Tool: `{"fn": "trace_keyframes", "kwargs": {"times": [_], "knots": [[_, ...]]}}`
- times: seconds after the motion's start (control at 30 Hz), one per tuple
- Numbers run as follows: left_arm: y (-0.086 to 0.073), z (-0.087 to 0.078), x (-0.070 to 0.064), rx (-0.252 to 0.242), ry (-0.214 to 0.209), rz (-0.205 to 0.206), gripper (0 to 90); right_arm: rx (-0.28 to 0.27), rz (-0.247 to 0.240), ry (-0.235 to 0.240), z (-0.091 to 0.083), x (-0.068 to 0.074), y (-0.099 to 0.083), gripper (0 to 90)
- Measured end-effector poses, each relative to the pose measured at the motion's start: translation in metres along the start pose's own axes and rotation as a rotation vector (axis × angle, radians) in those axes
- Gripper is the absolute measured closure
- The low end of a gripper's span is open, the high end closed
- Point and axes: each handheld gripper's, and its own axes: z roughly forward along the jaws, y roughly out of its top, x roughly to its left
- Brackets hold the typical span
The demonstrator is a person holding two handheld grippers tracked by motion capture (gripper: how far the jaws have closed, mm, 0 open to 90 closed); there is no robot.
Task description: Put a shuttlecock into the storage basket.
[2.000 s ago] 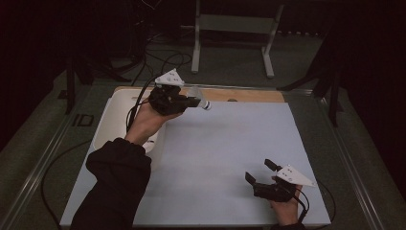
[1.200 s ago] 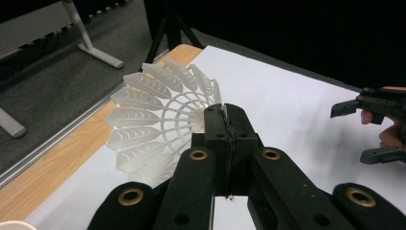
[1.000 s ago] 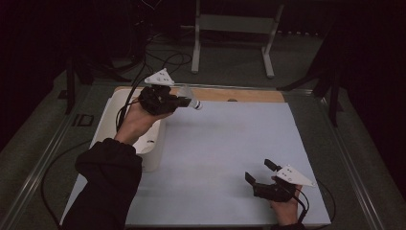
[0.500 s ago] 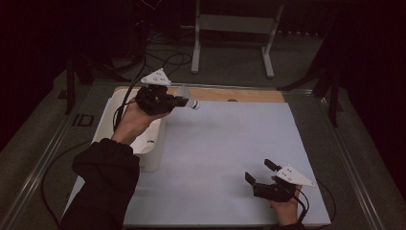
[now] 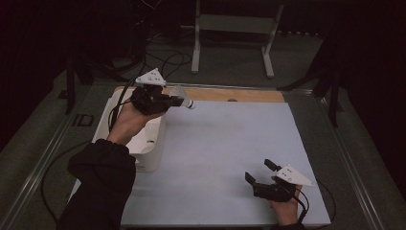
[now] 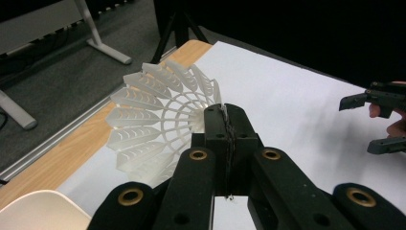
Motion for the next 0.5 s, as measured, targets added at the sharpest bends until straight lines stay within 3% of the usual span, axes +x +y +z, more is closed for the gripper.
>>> {"fn": "trace_keyframes", "kwargs": {"times": [0.5], "knots": [[-0.0059, -0.0073, 0.0045, 0.011, 0.012, -0.004, 90.0, -0.001, 0.002, 0.001, -0.0003, 0.0002, 0.0001, 8.1]]}}
